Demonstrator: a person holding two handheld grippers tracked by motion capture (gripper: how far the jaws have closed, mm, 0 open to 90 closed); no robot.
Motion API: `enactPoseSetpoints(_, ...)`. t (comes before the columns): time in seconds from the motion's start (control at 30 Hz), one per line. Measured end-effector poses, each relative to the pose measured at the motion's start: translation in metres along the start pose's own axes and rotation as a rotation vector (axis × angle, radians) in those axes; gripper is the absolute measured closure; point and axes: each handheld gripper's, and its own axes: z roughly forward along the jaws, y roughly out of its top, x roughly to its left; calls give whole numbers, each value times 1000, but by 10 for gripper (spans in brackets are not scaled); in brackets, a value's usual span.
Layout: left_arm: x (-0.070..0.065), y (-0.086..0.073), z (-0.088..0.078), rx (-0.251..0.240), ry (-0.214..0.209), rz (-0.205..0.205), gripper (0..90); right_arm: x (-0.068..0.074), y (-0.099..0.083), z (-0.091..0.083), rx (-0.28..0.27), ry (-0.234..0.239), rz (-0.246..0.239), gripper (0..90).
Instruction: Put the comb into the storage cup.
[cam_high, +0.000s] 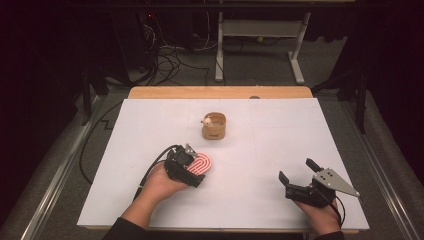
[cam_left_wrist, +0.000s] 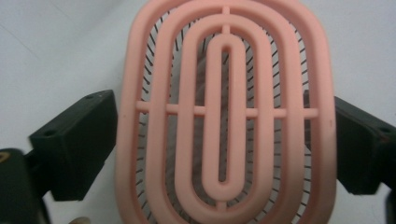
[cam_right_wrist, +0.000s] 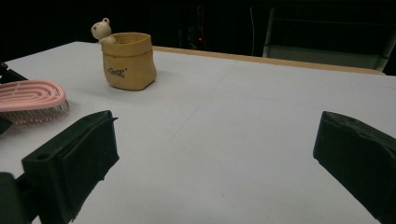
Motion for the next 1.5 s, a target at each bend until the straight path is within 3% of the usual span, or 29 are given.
enactPoseSetpoints(0.2,-1,0,-1,-9,-4,13,169,0,0,0,-1,0,1,3)
enactPoseSetpoints(0.6,-3,-1,-2,-13,9,7,179,-1,0,-1,-3,0,1,3)
enactPoseSetpoints(1.1,-2,-8,-12,-90,-18,17,181,-1,1,-1,-8,-3,3,3)
enactPoseSetpoints(1.47,0,-14,-22,-143,-40,3,182,-1,1,-1,-12,-2,1,3)
enactPoseSetpoints(1.5,-1,-14,-25,-164,-47,-2,181,-1,1,-1,-11,-2,2,4)
